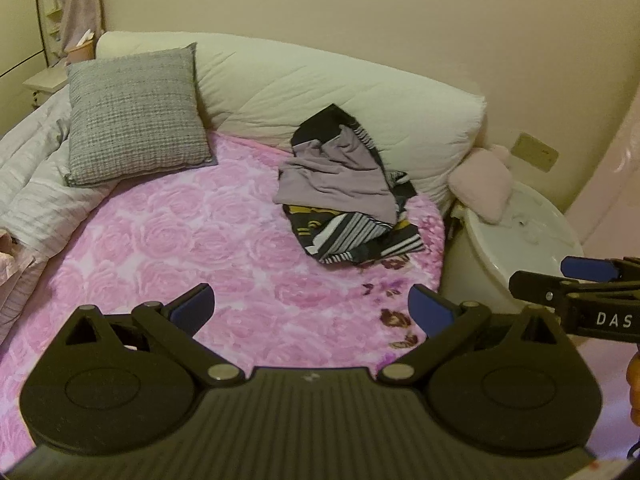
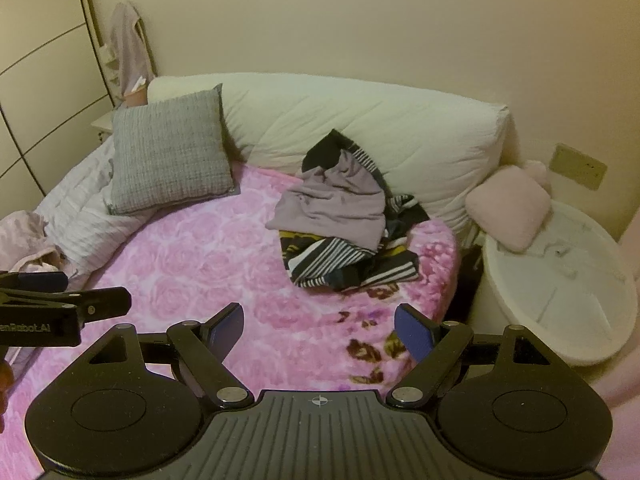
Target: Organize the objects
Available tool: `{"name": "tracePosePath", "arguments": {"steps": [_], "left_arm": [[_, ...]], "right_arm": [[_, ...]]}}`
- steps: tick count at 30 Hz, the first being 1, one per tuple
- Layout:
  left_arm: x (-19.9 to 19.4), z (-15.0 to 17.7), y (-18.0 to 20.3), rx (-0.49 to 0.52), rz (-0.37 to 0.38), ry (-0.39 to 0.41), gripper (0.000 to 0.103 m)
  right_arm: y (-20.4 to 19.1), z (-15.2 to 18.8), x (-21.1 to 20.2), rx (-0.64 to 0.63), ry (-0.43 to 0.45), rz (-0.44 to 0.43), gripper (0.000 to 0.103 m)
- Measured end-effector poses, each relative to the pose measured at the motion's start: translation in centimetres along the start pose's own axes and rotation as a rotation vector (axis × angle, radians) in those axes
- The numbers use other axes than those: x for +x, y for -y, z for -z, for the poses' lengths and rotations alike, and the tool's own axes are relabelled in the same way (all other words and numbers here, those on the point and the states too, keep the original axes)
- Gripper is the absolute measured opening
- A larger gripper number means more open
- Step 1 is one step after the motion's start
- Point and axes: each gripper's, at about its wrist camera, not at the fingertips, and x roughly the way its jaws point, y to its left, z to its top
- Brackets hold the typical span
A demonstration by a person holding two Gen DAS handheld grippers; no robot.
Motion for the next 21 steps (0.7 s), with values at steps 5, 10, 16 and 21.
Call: {"name": "tracePosePath", "arguments": {"steps": [5,10,16,21], "left_arm": [[2.9,-2.0,-0.5,-0.023,-0.037,-0.026,0.102],[6.3,-4.5,-0.4,-0.036,-0.062,-0.050,0.102],[11.3,-7.5,0.0,-0.060,-0.085,-0.092,0.102],[16.1,-9.6,0.1,-0.077,-0.101,-0.142,0.102]], "right_arm": [[0.8,-1.9,3.5,-0.027,-0.029,-0.020,0.080],[2.2,-4.3,7.4,-0.031,-0.064,-0.038,0.080],[4.5,-7.4,12.5,-0.041,-0.108,-0.048,0.080],[6.4,-9.9,17.3,-0.051,-0.148,-0.070,0.080]]}}
